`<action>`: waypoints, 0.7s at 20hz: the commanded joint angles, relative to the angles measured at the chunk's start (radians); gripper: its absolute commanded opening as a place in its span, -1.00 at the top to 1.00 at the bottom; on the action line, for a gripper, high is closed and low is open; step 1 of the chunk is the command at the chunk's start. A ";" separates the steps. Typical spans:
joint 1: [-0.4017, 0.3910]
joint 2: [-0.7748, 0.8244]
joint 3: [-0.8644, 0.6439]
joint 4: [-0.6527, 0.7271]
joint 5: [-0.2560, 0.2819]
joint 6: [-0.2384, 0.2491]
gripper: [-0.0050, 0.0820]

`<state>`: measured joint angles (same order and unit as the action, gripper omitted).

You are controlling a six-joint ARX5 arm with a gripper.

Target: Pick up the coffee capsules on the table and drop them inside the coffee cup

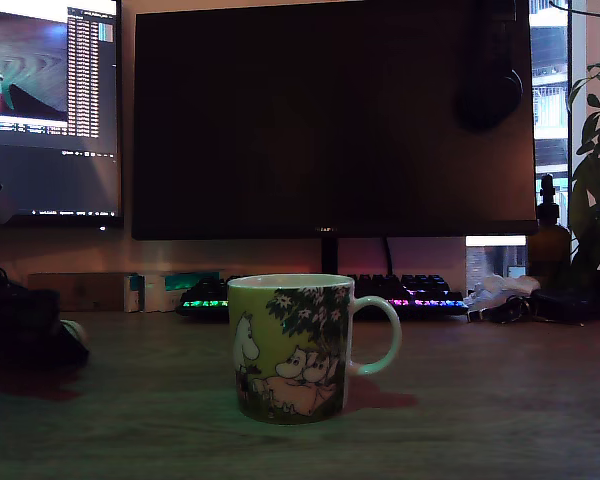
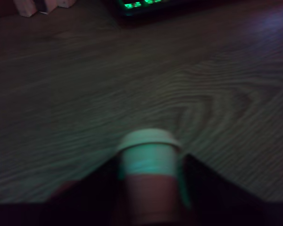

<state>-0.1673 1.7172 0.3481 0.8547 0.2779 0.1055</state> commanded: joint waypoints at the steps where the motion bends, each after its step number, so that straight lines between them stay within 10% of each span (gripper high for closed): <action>1: 0.002 0.013 -0.016 -0.019 0.006 0.000 0.54; 14: 0.002 -0.026 -0.016 0.008 0.074 -0.057 0.56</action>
<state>-0.1673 1.7153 0.3477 0.8585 0.3378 0.0593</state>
